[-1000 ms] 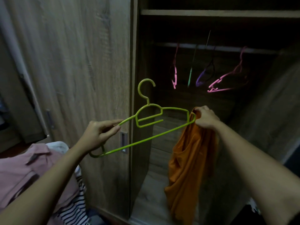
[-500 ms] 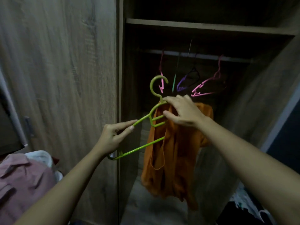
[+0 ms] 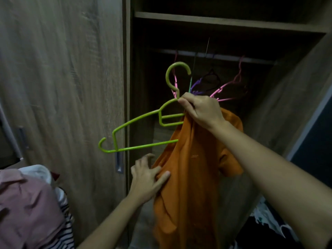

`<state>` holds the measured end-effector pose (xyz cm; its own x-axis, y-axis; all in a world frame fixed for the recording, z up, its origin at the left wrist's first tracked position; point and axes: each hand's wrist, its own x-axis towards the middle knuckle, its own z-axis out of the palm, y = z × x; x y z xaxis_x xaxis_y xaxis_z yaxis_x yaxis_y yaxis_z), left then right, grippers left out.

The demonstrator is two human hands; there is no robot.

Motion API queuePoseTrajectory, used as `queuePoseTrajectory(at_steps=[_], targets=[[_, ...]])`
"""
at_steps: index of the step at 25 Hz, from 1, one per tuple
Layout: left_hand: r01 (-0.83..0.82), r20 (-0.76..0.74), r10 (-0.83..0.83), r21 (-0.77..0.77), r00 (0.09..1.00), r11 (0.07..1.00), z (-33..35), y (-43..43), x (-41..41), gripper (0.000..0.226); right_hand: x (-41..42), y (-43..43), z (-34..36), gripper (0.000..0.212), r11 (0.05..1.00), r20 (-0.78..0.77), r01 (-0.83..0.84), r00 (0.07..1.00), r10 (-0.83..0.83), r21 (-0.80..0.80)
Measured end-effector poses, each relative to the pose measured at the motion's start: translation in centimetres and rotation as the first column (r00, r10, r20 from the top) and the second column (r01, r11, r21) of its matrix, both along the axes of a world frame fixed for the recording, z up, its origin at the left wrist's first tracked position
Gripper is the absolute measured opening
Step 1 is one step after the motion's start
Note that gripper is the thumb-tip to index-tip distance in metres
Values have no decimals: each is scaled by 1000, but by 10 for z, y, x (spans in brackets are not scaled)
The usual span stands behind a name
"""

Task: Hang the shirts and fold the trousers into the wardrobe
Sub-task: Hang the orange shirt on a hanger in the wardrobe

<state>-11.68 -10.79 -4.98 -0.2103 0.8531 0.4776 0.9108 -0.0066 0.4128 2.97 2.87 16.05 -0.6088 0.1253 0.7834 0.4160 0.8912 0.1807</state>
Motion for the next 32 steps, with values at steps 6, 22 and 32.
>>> queuePoseTrajectory(at_steps=[6, 22, 32], targets=[[340, 387, -270, -124, 882, 932, 23, -4, -96, 43, 49, 31, -8, 40, 983, 190, 149, 968, -167, 103], [455, 97, -459, 66, 883, 888, 131, 47, -70, 9, 27, 12, -45, 33, 949, 147, 140, 984, -101, -281], [390, -4, -394, 155, 919, 908, 154, 38, -112, 8, 78, 54, -54, 20, 821, 109, 117, 992, -67, -558]])
